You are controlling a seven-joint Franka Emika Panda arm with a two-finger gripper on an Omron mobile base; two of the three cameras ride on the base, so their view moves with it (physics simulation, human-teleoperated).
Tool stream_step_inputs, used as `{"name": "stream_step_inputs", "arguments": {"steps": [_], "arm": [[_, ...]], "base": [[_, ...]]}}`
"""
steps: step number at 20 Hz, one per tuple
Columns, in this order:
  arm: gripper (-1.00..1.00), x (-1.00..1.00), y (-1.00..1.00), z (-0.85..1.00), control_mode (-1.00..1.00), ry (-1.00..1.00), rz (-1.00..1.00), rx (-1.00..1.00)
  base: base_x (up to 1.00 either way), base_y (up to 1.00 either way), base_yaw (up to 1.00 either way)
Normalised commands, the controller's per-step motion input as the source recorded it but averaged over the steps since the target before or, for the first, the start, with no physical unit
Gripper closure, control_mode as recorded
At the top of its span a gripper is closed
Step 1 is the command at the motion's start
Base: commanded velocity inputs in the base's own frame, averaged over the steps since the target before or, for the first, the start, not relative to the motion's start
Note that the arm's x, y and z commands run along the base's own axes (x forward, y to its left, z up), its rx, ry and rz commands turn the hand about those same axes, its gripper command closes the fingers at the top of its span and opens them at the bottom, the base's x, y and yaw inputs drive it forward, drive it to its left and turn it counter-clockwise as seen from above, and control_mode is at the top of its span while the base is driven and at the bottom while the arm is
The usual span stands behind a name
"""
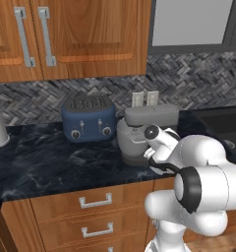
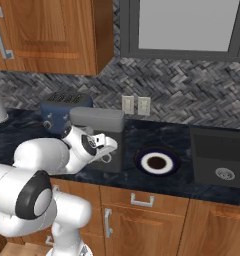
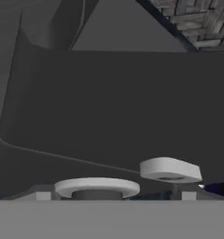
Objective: Add butter and sugar cubes to the stand mixer bowl and then turn on the stand mixer to begin making frosting.
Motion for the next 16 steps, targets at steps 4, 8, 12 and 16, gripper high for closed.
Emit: {"name": "stream_step_inputs", "arguments": {"steps": [4, 8, 12, 16], "arm": [[-1.00, 0.23, 0.00, -0.41, -1.00, 0.00, 0.00, 0.00], [1.00, 0.17, 0.00, -0.33, -1.00, 0.00, 0.00, 0.00], [1.00, 0.04, -0.01, -0.13, -1.00, 0.00, 0.00, 0.00], [1.00, 0.00, -0.12, 0.00, -1.00, 0.00, 0.00, 0.00]], "base": [[0.00, 0.00, 0.00], [0.00, 0.00, 0.00], [0.00, 0.00, 0.00], [0.00, 0.00, 0.00]]}}
